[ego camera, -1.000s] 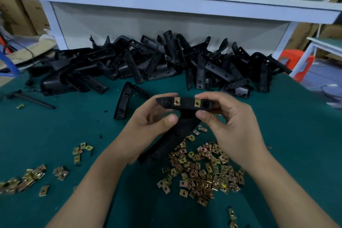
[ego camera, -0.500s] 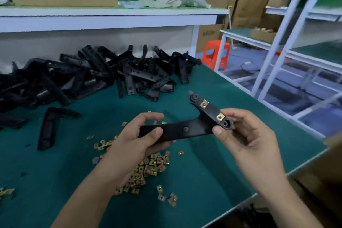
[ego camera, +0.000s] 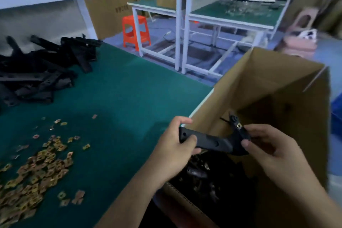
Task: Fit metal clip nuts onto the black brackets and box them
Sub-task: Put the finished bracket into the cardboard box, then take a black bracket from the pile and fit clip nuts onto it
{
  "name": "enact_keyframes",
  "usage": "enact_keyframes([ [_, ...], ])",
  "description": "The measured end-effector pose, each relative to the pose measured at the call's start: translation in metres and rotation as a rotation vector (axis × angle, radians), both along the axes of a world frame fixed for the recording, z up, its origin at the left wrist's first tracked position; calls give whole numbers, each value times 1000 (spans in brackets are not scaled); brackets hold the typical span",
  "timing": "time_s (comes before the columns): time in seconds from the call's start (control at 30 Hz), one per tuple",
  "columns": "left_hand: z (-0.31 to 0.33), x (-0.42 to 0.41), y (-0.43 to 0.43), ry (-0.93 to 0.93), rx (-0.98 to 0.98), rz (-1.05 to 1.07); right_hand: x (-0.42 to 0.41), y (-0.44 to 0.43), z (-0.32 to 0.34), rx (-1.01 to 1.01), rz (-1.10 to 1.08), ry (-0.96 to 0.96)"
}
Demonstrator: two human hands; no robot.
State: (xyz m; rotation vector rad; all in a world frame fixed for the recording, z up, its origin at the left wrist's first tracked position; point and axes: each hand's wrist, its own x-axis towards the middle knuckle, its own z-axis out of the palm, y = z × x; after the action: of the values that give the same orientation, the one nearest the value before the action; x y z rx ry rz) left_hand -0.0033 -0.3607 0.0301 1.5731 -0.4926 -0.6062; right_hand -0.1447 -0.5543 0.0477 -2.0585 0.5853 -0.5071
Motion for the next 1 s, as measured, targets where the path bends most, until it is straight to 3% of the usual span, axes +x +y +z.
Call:
enact_keyframes([
  [0.17, -35, -8, -22, -182, 249, -92, -20, -22, -27, -85, -54, 265],
  [0.27, -45, -10, -18, -467, 404, -30, -23, -29, -37, -103, -18, 434],
  [0.33, -43, -11, -9, -523, 379, 5, -23, -31, -39, -108, -15, 456],
  [0.43, -31, -8, 12, -425, 202, 99, -15, -24, -39, -143, 10, 403],
  [0.57, -8, 7, 72, -476, 2, 411, 7, 1, -34, -121, 82, 319],
  [0.67, 3, 22, 148, -601, 63, 707, 34, 31, -26, -102, 158, 217],
  [0.77, 1, 37, 242, -743, 256, 1171, 65, 74, -22, -81, 280, 117],
  [0.83, -6, 42, 304, -744, 451, 1442, 88, 111, -20, -123, 419, 48],
  [1.0, -24, 48, 385, -443, 872, 1634, 149, 215, -10, -303, 805, -37],
])
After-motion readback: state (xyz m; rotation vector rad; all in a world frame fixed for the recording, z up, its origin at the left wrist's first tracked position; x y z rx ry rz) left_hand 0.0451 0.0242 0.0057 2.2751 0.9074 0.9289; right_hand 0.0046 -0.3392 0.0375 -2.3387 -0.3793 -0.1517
